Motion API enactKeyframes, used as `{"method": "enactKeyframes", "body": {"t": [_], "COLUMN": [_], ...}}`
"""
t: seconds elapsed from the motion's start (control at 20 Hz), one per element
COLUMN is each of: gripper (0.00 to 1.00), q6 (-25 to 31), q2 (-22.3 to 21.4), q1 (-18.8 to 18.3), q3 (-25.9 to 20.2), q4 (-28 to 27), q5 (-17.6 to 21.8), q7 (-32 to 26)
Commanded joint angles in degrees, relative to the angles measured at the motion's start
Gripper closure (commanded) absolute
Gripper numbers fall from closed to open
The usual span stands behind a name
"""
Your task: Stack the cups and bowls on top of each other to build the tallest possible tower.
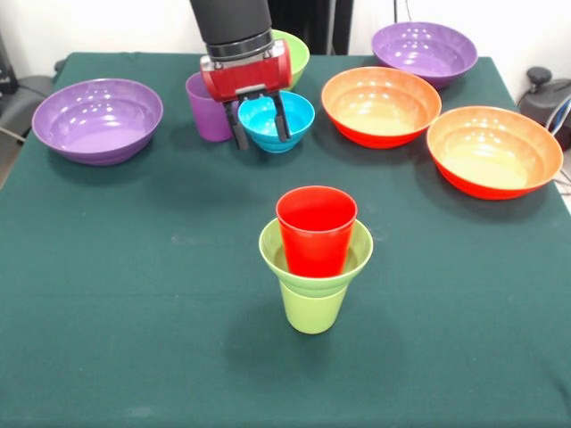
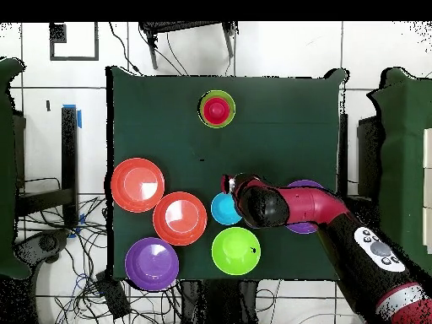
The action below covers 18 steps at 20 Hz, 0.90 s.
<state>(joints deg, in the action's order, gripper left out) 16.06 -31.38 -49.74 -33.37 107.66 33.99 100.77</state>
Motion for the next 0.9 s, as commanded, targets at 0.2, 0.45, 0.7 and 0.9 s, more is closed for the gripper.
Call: {"method": "enactKeyframes", "body": {"t": [0.2, 0.45, 0.7, 0.9], "gripper": [0.00, 0.00, 0.00, 0.00], "q6": [3.5, 2.8, 2.1, 3.1], "q2": [3.0, 3.3, 2.5, 2.9], "q1": [-1.2, -2.9, -1.7, -1.7], "q3": [-2.6, -3.0, -2.5, -3.1], "q4": [0.5, 2.1, 2.8, 2.7], "q5": [6.3, 7.2, 7.7, 7.7], "q7": [-8.3, -8.0, -5.5, -5.5]}}
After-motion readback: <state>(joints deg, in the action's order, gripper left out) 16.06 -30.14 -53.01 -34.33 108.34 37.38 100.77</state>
